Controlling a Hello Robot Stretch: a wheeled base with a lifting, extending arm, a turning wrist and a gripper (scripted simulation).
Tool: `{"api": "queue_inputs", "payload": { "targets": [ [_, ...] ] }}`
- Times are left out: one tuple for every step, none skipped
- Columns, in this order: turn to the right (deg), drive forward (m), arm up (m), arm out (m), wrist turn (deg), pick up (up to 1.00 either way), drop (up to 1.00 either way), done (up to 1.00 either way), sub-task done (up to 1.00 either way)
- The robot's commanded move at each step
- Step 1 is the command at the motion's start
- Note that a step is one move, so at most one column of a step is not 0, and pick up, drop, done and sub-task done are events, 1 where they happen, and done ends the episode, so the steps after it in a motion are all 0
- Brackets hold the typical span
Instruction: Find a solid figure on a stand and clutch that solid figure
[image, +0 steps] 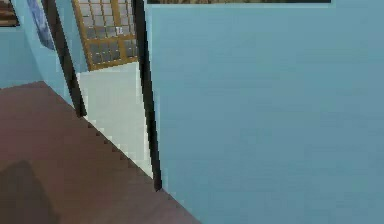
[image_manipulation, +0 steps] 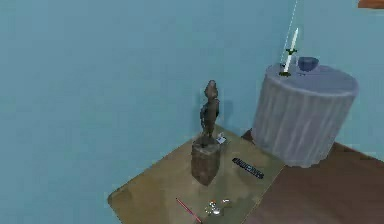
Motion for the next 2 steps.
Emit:
{"api": "queue_inputs", "payload": {
  "targets": [
    [45.0, 0.0, 0.0, 0.0, 0.0, 0.0, 0.0, 0.0, 0.0],
    [-45.0, 0.0, 0.0, 0.0, 0.0, 0.0, 0.0, 0.0, 0.0]
  ]
}}
